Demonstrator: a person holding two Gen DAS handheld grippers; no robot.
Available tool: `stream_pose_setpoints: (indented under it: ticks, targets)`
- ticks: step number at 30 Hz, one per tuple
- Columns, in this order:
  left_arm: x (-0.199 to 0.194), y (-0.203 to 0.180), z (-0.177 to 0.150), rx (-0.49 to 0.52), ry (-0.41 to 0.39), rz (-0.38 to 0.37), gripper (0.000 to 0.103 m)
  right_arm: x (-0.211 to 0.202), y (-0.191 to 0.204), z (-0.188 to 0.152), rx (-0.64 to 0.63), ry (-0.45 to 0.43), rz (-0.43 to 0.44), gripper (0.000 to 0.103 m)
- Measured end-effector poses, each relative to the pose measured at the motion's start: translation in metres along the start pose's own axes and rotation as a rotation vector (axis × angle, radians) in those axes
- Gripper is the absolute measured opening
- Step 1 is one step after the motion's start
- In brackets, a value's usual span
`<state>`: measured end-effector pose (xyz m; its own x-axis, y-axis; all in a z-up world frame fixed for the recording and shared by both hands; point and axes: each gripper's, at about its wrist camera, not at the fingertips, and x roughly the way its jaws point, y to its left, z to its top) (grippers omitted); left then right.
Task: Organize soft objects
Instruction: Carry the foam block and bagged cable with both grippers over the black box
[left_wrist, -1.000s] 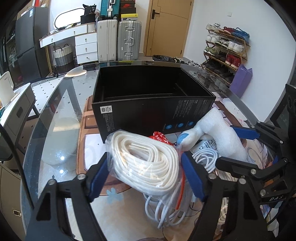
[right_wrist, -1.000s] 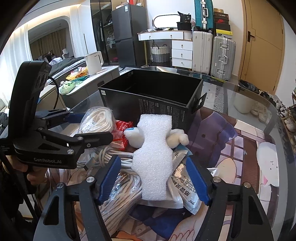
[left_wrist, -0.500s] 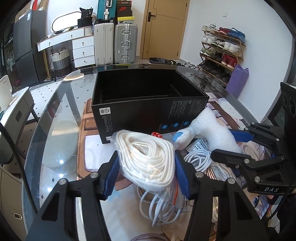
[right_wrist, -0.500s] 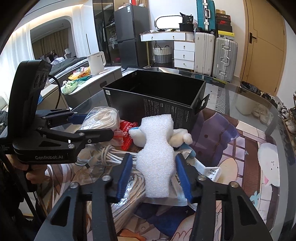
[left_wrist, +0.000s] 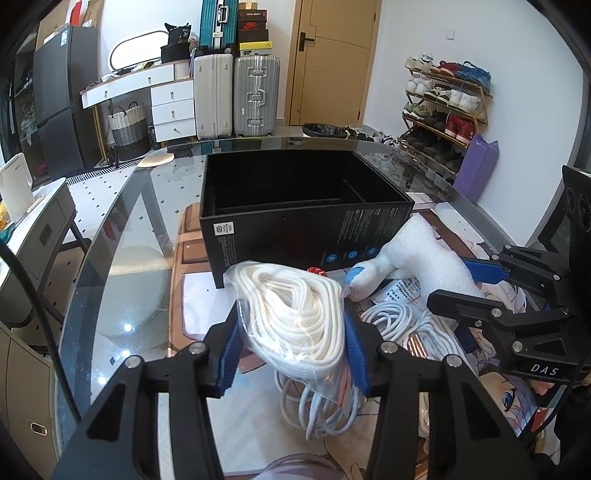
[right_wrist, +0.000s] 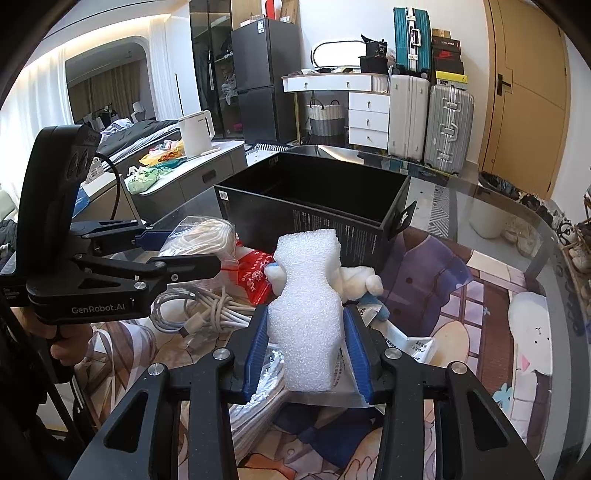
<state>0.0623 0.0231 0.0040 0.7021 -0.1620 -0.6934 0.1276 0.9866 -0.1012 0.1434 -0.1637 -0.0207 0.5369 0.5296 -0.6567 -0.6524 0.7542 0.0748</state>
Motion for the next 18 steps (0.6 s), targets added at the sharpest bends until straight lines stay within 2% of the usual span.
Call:
stream_pose_setpoints:
  ticks: [18]
  targets:
    - [-0.026, -0.005, 0.001, 0.014, -0.060, 0.039, 0.047, -0.036, 0.001, 0.005, 0.001, -0.080, -0.031, 0.041]
